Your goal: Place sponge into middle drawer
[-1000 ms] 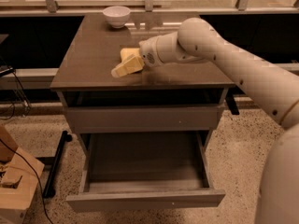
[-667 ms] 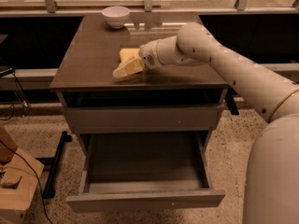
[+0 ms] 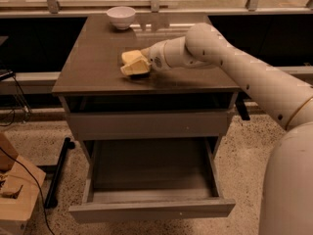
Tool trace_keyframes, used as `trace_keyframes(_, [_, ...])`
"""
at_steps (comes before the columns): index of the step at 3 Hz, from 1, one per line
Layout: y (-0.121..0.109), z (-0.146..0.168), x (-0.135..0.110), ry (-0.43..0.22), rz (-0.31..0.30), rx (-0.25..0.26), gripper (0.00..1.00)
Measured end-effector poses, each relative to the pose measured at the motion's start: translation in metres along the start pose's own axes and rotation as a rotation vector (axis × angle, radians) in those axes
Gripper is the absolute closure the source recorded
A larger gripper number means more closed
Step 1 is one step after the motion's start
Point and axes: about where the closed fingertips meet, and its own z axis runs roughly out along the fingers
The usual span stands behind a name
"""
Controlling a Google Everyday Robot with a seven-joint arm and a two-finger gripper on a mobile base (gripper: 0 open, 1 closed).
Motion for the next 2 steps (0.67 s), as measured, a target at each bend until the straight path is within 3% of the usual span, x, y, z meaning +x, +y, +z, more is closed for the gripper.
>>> trace_keyframes(1, [0.015, -0.025, -0.013, -0.039, -0.038, 0.026, 0.66])
trace_keyframes(2, [0.051, -0.055, -0.032, -0.07, -0.107, 0.018, 0.88])
